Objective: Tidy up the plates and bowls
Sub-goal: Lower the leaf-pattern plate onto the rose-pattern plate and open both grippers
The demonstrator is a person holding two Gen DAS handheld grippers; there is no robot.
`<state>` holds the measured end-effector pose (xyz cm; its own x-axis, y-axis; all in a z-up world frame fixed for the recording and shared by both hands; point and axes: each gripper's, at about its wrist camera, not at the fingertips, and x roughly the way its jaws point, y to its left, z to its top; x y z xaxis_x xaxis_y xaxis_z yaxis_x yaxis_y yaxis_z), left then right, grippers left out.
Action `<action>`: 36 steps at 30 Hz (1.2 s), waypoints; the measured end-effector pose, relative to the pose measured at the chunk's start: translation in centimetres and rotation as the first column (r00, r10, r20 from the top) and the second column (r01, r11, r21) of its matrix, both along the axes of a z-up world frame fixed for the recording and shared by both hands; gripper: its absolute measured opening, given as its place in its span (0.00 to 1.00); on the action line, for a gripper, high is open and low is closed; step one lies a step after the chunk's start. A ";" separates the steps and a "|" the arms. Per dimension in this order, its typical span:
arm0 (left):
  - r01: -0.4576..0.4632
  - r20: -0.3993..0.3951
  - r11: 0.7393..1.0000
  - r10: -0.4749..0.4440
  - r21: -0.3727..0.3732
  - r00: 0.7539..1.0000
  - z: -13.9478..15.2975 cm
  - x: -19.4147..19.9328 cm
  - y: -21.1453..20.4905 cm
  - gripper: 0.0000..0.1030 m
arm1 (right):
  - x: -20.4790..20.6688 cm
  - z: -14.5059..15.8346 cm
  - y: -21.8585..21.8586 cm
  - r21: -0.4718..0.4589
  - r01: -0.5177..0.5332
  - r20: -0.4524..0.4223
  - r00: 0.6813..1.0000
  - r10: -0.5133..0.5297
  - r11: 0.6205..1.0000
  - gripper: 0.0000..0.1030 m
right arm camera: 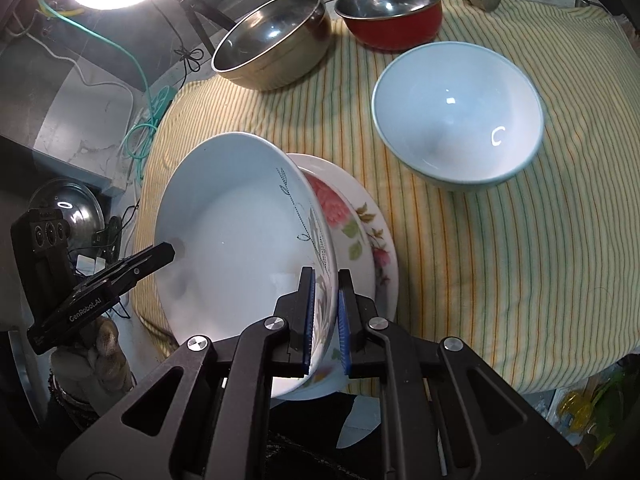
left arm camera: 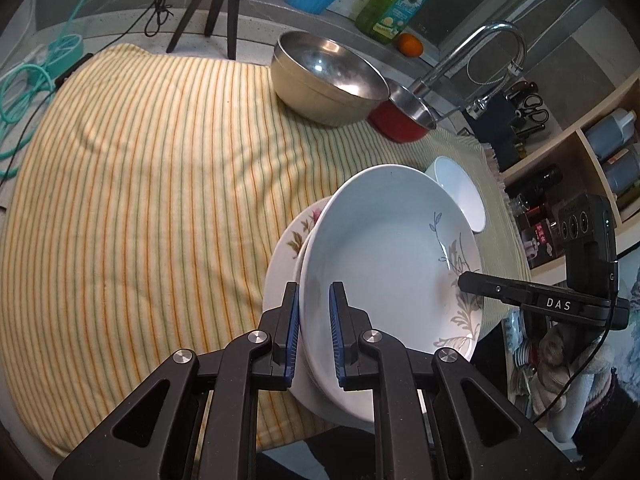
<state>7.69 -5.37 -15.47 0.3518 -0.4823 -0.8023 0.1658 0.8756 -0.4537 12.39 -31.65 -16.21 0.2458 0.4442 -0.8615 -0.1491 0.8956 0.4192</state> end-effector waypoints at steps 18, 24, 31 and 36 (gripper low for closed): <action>0.007 -0.029 1.000 -0.006 0.025 1.000 -0.8 -0.3 -0.8 0.12 | -0.4 -1.1 -0.3 -0.025 0.000 -0.019 1.000 0.000 1.000 0.10; 0.014 -0.023 0.999 -0.013 0.044 1.000 -0.8 -0.2 -0.9 0.12 | -0.4 -1.1 0.0 -0.050 -0.018 -0.009 1.000 0.017 0.999 0.12; 0.016 -0.014 0.997 -0.014 0.080 1.000 -0.8 -0.2 -0.9 0.12 | -0.7 -1.1 1.0 -0.104 -0.051 0.011 0.999 0.053 0.993 0.14; 0.021 -0.015 0.996 -0.020 0.090 1.000 -0.8 -0.2 -1.1 0.12 | -0.8 -0.9 1.4 -0.123 -0.065 0.019 0.998 0.068 0.990 0.19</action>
<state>7.51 -6.48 -16.26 0.3309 -0.4151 -0.8475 0.1782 0.9094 -0.3758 11.55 -30.26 -17.16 0.2401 0.3520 -0.9047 -0.2184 0.9277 0.3029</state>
